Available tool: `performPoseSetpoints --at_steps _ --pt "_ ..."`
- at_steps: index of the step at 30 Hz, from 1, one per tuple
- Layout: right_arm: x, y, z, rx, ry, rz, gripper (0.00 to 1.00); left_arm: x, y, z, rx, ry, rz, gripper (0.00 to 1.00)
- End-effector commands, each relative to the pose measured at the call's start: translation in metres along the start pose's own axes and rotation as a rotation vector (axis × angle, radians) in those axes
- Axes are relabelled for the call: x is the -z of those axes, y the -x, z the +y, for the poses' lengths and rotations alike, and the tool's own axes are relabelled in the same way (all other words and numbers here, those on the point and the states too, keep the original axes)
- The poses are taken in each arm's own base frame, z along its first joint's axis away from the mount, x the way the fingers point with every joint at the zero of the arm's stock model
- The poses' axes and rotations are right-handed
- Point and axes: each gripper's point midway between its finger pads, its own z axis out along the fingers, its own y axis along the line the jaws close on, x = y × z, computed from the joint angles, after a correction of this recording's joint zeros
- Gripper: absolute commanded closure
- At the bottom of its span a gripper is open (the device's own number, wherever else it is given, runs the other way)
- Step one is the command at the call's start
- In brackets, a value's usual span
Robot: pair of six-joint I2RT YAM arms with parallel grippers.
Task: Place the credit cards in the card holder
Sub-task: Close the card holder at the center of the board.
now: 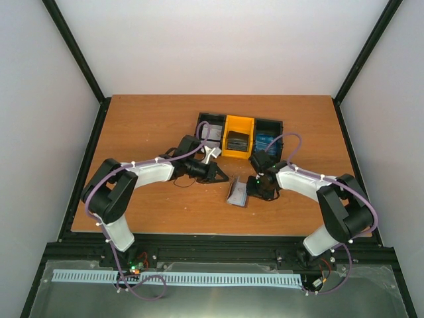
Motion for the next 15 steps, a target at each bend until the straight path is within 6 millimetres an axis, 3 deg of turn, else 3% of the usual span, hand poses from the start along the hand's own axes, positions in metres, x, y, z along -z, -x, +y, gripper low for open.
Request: performPoseSetpoints --at_steps 1,3,9,15 --pt "-0.015 -0.015 0.005 0.011 0.053 0.081 0.66 -0.006 0.008 -0.012 -0.011 -0.029 0.008 0.99" --pt "-0.015 -0.014 0.007 0.013 0.066 0.077 0.67 -0.009 0.007 -0.013 -0.009 -0.036 0.019 0.99" --pt "-0.015 -0.012 0.022 0.019 0.147 0.075 0.86 -0.016 -0.002 -0.007 0.007 -0.044 0.05 0.94" --pt "-0.019 -0.014 0.033 0.032 0.22 0.078 0.88 -0.028 -0.013 0.003 0.02 -0.062 0.092 0.84"
